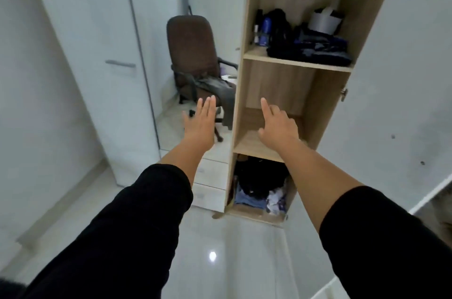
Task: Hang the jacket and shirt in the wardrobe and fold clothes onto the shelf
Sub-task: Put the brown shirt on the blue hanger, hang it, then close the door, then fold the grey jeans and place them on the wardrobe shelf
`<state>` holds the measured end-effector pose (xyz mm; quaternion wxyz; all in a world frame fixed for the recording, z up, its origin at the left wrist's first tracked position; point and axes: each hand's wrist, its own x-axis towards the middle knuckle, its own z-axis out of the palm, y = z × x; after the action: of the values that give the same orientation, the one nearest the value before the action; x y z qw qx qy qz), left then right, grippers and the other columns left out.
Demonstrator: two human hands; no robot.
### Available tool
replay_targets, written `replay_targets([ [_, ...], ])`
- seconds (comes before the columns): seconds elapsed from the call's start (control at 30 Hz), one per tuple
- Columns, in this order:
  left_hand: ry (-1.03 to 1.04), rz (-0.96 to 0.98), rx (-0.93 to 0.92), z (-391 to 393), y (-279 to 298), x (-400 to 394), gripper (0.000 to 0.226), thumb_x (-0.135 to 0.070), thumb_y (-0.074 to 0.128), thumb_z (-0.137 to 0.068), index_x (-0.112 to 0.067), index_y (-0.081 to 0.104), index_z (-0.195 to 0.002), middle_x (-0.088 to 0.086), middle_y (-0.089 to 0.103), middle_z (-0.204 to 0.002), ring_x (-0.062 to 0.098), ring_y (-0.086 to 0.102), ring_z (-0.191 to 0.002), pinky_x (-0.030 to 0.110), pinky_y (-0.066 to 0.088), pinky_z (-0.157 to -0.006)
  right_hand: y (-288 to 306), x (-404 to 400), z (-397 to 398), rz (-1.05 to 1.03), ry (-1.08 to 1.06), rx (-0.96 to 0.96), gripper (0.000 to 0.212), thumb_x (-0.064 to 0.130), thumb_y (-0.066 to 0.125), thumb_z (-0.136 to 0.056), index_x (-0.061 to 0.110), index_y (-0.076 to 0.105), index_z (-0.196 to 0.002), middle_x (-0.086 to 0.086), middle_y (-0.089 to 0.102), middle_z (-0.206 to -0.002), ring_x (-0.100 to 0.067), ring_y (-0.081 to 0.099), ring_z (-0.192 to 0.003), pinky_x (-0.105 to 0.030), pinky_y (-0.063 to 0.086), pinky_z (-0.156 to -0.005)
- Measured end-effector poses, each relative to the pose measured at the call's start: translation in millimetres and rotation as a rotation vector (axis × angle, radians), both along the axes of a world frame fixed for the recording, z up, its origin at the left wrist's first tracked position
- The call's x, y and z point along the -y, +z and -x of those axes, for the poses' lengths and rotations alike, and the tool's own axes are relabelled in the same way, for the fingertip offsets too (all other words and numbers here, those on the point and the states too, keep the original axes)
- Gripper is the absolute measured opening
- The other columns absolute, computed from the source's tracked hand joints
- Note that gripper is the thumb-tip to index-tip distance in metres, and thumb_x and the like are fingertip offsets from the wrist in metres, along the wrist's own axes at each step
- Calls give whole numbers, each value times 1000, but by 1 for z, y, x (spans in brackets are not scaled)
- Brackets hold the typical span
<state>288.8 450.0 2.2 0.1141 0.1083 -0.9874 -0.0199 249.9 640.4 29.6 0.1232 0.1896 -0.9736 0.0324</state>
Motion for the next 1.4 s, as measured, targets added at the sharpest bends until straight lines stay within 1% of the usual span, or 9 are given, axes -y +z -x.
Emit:
replay_targets([
  [0.17, 190, 11, 17, -72, 1, 94, 90, -4, 49, -93, -13, -23, -146, -2, -19, -158, 21, -16, -146, 58, 10, -113, 8, 104, -31, 8, 222, -25, 79, 29, 49, -92, 18, -2, -152, -7, 34, -144, -30, 42, -122, -41, 41, -91],
  [0.3, 385, 9, 29, -142, 5, 168, 90, -3, 49, -93, -12, -23, -146, -3, -20, -158, 20, -15, -146, 57, 16, -111, 9, 183, -69, 10, 392, -23, 80, 26, 52, -90, 18, 1, -152, -9, 35, -142, -31, 44, -120, -43, 41, -91],
  [0.37, 481, -19, 42, -182, 5, 199, 89, -3, 48, -93, -13, -23, -146, -1, -19, -158, 20, -15, -146, 57, 11, -112, 10, 223, -92, 20, 470, -23, 79, 26, 51, -91, 19, 2, -152, -9, 35, -142, -31, 44, -120, -42, 42, -88],
  [0.47, 605, -18, 58, -246, -4, 239, 92, 0, 49, -92, -14, -25, -145, -2, -22, -157, 20, -18, -145, 59, 6, -113, 1, 278, -129, 19, 587, -11, 76, 25, 48, -91, 19, 1, -152, -7, 33, -144, -29, 44, -119, -39, 43, -87],
  [0.67, 877, -21, 114, -381, -30, 294, 92, -2, 49, -92, -13, -25, -145, -3, -22, -157, 20, -16, -146, 59, 10, -112, -28, 377, -220, -23, 851, 82, 76, 24, 49, -91, 20, 4, -152, -7, 32, -145, -29, 42, -122, -40, 40, -93],
  [0.8, 1095, -92, 151, -463, -42, 315, 90, -3, 48, -93, -14, -25, -146, -4, -21, -157, 20, -16, -146, 58, 10, -113, -48, 436, -282, -57, 1059, 82, 76, 25, 48, -90, 18, 4, -152, -8, 31, -147, -29, 42, -123, -41, 41, -95],
  [1.1, 1546, -369, 242, -599, -93, 311, 88, -12, 49, -95, -15, -22, -147, -1, -12, -159, 20, -12, -146, 59, 10, -113, -109, 543, -402, -290, 1497, 156, 73, 28, 46, -93, 19, 3, -151, -8, 25, -150, -30, 38, -127, -42, 39, -96],
  [1.27, 1793, -598, 246, -639, -132, 292, 89, -17, 51, -95, -17, -21, -148, -3, -11, -159, 19, -11, -147, 58, 10, -113, -152, 584, -450, -462, 1702, 225, 72, 32, 46, -94, 21, 4, -152, -8, 23, -153, -32, 33, -133, -46, 37, -103],
  [1.4, 1860, -744, 277, -641, -172, 275, 89, -27, 52, -94, -16, -18, -148, -3, -8, -159, 20, -10, -147, 58, 12, -113, -196, 597, -474, -622, 1820, 243, 74, 35, 47, -95, 21, 3, -152, -8, 23, -152, -31, 33, -134, -45, 39, -102],
])
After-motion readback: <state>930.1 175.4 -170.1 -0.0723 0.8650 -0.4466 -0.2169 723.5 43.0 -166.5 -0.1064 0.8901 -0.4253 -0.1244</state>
